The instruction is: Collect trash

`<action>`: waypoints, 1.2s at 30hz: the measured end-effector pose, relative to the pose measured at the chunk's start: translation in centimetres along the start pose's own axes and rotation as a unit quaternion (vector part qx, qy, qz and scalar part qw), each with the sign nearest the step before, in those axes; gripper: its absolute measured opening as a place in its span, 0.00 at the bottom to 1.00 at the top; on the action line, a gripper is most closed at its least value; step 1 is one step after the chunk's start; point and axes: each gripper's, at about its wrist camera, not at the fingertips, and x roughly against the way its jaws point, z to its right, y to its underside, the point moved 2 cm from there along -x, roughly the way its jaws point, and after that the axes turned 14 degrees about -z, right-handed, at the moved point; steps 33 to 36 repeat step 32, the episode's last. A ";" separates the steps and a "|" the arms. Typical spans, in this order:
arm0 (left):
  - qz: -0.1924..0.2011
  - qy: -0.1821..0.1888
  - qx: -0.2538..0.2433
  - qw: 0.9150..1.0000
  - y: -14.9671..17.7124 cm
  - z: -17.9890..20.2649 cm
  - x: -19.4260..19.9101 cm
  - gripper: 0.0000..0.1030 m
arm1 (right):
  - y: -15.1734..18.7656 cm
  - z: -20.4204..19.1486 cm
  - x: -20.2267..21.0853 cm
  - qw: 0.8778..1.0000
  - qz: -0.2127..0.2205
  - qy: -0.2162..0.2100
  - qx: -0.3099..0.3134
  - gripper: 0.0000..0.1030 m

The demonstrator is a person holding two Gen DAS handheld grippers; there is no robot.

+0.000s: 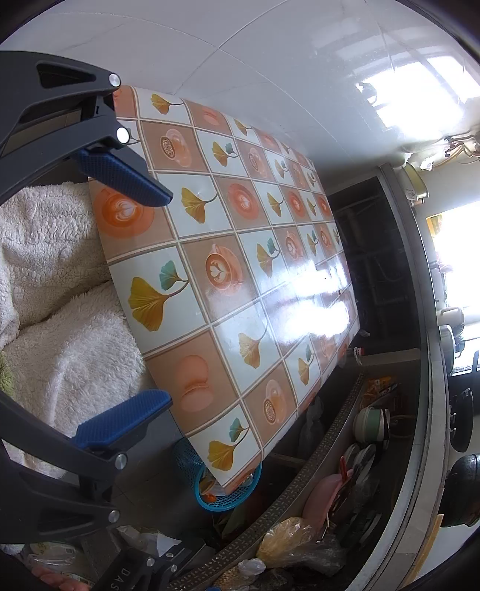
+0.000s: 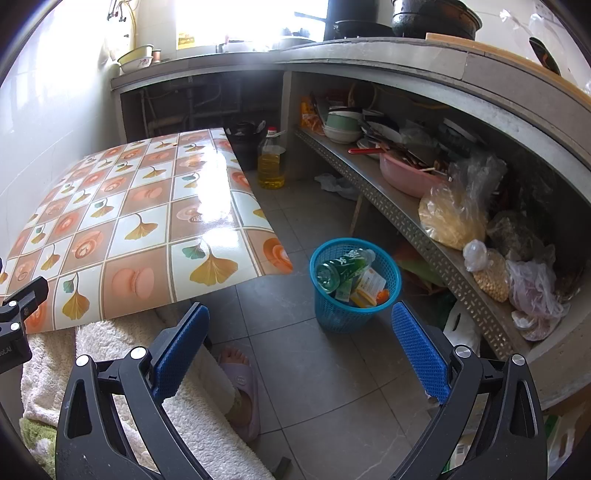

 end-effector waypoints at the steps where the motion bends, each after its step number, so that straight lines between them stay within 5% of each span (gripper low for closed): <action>1: 0.000 0.000 0.000 1.000 0.0 0.0 0.0 0.95 | 0.0 0.0 0.0 1.000 0.000 0.000 0.000 0.92; 36: 0.000 0.000 0.001 1.000 0.1 0.1 0.1 0.95 | -0.1 -0.2 0.0 1.000 0.001 0.000 -0.002 0.92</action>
